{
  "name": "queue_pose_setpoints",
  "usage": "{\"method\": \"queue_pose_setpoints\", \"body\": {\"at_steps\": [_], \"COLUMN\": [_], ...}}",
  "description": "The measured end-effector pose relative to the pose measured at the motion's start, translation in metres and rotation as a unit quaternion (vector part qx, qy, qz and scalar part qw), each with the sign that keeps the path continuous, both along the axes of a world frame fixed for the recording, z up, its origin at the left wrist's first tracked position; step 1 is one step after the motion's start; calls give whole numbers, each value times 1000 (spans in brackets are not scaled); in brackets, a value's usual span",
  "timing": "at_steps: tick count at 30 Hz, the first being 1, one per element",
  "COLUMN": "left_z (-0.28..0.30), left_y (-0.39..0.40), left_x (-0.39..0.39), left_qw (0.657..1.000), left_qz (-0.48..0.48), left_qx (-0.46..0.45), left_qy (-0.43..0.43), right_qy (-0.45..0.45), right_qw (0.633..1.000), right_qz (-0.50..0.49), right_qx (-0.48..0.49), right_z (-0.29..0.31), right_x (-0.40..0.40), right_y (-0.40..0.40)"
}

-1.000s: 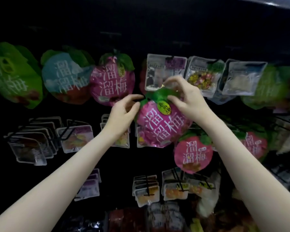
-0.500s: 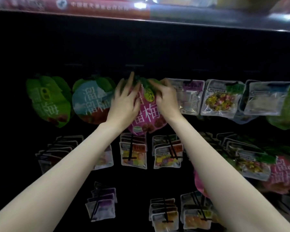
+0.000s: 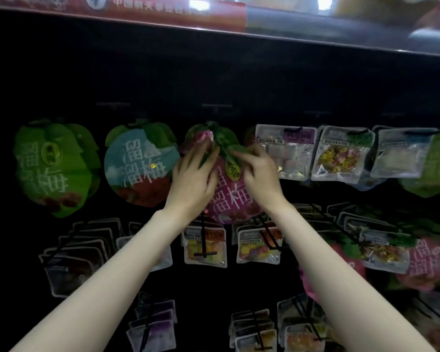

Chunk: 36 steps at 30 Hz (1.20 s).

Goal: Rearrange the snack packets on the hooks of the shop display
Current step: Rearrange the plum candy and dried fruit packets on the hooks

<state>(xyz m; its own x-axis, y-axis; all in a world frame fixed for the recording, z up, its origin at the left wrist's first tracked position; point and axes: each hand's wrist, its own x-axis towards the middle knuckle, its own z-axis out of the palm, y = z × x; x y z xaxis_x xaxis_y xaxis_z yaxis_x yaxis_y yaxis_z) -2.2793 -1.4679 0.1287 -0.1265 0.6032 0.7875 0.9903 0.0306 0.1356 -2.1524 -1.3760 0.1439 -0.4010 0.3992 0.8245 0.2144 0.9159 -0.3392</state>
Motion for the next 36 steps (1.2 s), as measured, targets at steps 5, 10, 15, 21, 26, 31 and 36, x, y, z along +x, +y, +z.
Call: {"method": "queue_pose_setpoints", "body": {"at_steps": [5,10,15,21,26,31,36], "left_z": [9,22,24,19,8,-11,-60], "left_y": [-13,-10,-6,-3,2,-7,-10], "left_x": [5,10,7,2,-4,1,44], "left_qw": [982,983,994,999,994,999,995], "left_qz": [-38,-26,0,40,83,36,-72], "left_qx": [184,177,98,25,-56,-18,42], "left_qy": [14,30,37,24,36,-26,-46], "right_qy": [128,117,96,67,-72,-87,-83], "right_qw": [981,984,995,997,995,994,992], "right_qz": [26,7,14,1,-40,-48,-41], "right_qx": [147,134,21,-28,-59,-44,-81], "right_z": [16,33,26,18,12,-3,-33], "right_x": [18,3,-9,-18,-21,8,88], "right_y": [-17,-19,-18,-21,-17,-20,-5]}}
